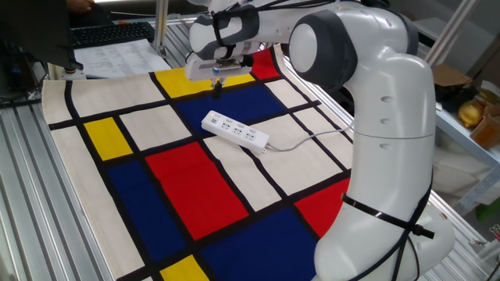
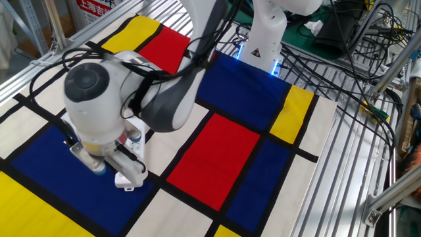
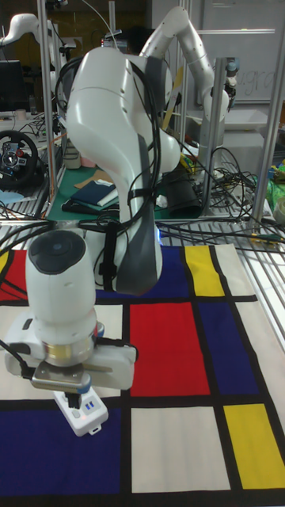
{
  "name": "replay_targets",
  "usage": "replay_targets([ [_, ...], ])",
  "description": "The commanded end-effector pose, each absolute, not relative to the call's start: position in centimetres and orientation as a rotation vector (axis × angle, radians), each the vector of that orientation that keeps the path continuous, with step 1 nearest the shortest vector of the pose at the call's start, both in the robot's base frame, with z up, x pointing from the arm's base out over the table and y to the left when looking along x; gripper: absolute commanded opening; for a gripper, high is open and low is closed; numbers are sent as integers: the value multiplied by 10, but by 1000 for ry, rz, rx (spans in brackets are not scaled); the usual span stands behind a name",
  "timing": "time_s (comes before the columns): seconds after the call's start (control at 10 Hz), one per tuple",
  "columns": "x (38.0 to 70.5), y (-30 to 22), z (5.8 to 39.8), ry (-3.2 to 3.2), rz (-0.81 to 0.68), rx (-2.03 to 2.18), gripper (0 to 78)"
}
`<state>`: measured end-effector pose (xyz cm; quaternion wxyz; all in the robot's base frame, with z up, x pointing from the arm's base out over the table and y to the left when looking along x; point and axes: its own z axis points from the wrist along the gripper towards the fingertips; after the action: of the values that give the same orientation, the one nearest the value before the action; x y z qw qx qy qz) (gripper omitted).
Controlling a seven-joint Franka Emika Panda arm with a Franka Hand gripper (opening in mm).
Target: Turn on the power strip by pressing the button
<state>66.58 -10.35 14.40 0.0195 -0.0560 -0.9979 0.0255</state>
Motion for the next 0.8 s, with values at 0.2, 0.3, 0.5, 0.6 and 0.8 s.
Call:
replay_targets([
  [0.2, 667, -104, 146, -3062, 133, -148, 11],
  [0.3, 667, -104, 147, -3060, 138, -157, 11],
  [0.5, 665, -105, 158, -3069, 131, -157, 11],
  [0.6, 665, -105, 158, -3069, 130, -157, 11],
  [0.8, 657, -104, 172, -3073, 118, -182, 11],
])
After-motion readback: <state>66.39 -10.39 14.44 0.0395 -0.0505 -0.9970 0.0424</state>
